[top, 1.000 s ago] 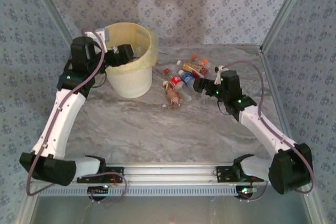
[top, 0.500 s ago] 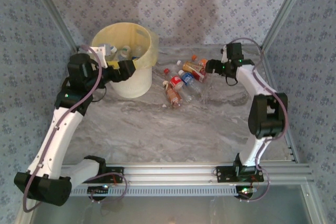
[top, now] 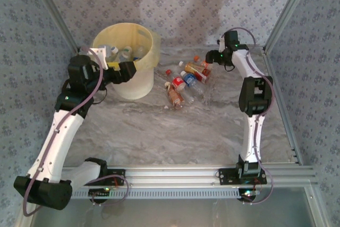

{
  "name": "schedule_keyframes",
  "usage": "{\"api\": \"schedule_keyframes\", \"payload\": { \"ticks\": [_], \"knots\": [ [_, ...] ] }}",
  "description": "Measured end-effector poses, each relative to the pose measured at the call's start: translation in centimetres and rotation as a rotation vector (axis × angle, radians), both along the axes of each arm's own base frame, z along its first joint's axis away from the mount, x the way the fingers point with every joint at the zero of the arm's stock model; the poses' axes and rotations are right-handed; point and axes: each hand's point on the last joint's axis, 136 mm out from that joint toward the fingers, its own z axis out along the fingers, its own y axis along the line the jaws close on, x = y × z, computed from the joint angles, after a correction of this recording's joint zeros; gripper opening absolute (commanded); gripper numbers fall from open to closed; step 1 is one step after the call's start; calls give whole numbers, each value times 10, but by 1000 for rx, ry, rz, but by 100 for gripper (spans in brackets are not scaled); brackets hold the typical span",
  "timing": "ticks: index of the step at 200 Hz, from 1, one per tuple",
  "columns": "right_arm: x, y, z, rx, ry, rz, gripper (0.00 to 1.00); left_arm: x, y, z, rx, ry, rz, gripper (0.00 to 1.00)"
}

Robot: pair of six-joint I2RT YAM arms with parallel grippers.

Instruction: Put the plastic bottles in the bin

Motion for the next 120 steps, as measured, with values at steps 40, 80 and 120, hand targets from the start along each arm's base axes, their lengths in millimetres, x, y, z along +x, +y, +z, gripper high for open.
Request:
{"api": "schedule_keyframes", "payload": {
  "ticks": [40, 80, 120],
  "knots": [
    [22, 7, -14, 20, 9, 17, 81, 5, 1, -7, 20, 12, 10, 98],
    [12, 22, -40, 62, 89, 61, 81, 14, 0, -19, 30, 46, 13, 98],
    [-1, 37, -47, 60, 134, 103, 81, 15, -1, -20, 31, 51, 13, 98]
  ]
}}
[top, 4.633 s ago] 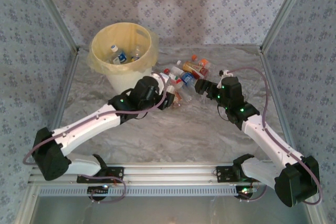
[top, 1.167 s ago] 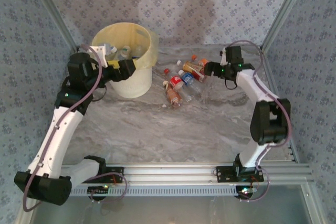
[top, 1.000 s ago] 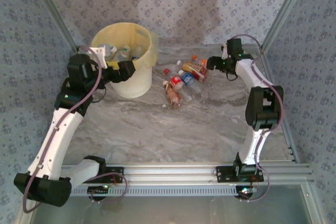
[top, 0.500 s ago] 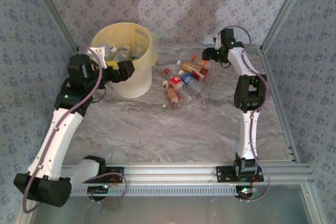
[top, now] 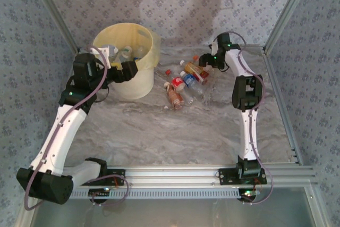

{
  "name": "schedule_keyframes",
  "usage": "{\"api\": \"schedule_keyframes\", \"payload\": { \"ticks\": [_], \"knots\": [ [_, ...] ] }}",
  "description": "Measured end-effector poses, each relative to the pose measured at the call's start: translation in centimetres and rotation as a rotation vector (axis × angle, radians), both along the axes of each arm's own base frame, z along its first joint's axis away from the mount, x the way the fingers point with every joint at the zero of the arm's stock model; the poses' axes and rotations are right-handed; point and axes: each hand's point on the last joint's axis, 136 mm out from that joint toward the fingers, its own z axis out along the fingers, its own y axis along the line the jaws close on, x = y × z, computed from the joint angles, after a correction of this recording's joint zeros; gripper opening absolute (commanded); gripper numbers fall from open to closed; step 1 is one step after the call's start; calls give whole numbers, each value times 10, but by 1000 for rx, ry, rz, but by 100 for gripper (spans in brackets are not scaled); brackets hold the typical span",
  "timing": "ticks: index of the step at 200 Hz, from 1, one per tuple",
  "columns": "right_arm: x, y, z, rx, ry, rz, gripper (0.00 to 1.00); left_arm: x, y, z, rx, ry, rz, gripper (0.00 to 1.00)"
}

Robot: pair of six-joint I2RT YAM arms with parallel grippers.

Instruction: Put the plastic bottles in the bin

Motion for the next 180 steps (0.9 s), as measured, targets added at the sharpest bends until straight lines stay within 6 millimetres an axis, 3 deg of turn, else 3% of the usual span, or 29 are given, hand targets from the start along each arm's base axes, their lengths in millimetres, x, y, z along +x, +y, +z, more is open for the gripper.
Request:
{"api": "schedule_keyframes", "payload": {
  "ticks": [57, 84, 97, 122, 134, 150, 180],
  "knots": [
    [-11, 13, -13, -42, 17, 19, 70, 0, 0, -5, 3, 11, 0, 98],
    [-33, 12, -37, -86, 75, 19, 64, -1, 0, -7, 5, 17, 0, 98],
    [-36, 11, -33, -87, 47, 5, 62, -1, 0, -7, 6, 20, 0, 98],
    [-67, 3, -33, -95, 81, -26, 58, -1, 1, -9, 8, 25, 3, 98],
    [-79, 0, -33, -99, 86, -37, 59, -2, 1, -10, 8, 26, 3, 98],
    [-88, -3, -34, -105, 87, -51, 70, -2, 1, -10, 9, 28, 3, 98],
    [-78, -5, -27, -96, 44, -68, 77, -3, 1, -11, 9, 29, 3, 98]
  ]
}}
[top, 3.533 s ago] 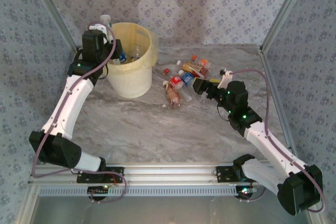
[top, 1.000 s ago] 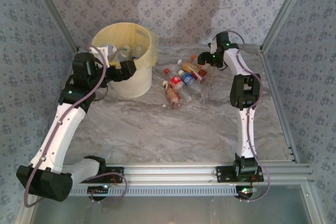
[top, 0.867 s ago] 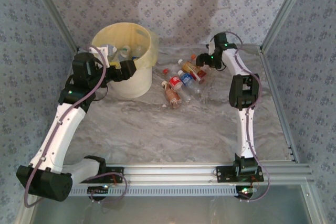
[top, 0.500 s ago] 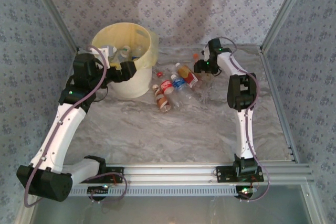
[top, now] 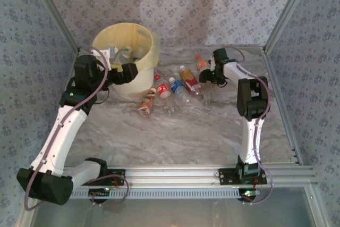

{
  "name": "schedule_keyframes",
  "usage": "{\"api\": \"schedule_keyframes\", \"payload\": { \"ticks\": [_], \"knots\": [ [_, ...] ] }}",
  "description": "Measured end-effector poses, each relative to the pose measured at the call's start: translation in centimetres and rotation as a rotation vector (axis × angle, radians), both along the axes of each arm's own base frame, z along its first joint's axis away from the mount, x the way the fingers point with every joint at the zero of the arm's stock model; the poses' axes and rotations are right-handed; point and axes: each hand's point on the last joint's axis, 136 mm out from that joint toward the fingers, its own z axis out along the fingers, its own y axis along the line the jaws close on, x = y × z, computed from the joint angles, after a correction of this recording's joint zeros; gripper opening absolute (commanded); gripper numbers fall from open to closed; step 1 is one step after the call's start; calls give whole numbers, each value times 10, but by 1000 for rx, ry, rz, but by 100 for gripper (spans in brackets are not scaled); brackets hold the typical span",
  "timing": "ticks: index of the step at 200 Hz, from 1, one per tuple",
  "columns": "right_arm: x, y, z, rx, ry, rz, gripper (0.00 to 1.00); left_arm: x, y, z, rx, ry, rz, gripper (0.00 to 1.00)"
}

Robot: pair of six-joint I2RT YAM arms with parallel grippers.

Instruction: Put the plastic bottles in the bin

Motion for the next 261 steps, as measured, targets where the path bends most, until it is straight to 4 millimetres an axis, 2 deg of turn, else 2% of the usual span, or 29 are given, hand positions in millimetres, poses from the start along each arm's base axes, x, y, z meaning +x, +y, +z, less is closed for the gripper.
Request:
{"api": "schedule_keyframes", "payload": {
  "ticks": [14, 43, 62, 84, 105, 149, 190, 217, 261],
  "knots": [
    [15, 0, 9, 6, -29, 2, 78, -1, 0, -3, 2, 6, 0, 98],
    [67, 7, 27, 14, -121, 16, 79, -2, 2, -9, 8, 18, 6, 98],
    [86, 9, 25, 13, -131, 18, 79, -1, 3, -9, 19, 11, 11, 98],
    [94, 14, 11, 8, -102, 23, 78, 0, 4, -9, 27, 7, 15, 98],
    [88, 15, -6, -15, -54, 26, 75, 0, 5, -10, 32, 4, 17, 98],
    [83, 16, -7, -46, -46, 17, 59, 1, 4, -11, 36, 7, 15, 98],
    [45, 14, -2, -54, -32, 15, 53, 0, 4, -11, 36, 7, 15, 98],
    [19, 13, 15, -39, -64, 1, 49, -1, 2, -11, 31, 9, 3, 98],
    [-21, 3, 66, -3, -201, -46, 47, -6, -7, -10, 4, 19, -41, 98]
  ]
}}
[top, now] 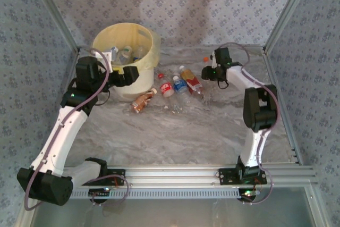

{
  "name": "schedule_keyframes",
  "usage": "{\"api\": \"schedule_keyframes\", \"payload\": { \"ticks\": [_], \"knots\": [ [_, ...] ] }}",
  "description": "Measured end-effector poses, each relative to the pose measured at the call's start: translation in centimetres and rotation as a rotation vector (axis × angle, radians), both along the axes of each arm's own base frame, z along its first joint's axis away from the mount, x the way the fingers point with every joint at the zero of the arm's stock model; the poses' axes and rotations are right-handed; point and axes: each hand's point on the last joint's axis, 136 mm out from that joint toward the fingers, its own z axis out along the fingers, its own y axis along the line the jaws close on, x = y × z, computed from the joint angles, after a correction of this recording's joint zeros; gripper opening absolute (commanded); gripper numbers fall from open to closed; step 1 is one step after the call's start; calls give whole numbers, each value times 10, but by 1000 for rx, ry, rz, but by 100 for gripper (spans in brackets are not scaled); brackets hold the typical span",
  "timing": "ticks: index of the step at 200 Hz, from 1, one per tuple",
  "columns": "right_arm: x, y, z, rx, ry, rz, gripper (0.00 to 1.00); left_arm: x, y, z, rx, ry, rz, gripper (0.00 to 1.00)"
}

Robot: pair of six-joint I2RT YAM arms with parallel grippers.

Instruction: Put the plastic bottles in the bin

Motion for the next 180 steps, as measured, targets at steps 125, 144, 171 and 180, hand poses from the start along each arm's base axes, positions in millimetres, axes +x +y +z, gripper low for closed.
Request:
{"api": "schedule_keyframes", "payload": {
  "ticks": [125, 144, 171, 180],
  "knots": [
    [-139, 84, 78, 242, -295, 247, 46, -23, -111, -19, -128, 114, -276, 98],
    [-152, 113, 87, 302, -315, 332, 47, -19, -132, -37, -141, 177, -289, 98],
    [-169, 151, 105, 383, -362, 446, 48, -5, -145, -53, -153, 249, -226, 93],
    [-173, 161, 109, 403, -372, 475, 48, 3, -144, -54, -160, 261, -186, 90]
  ]
}}
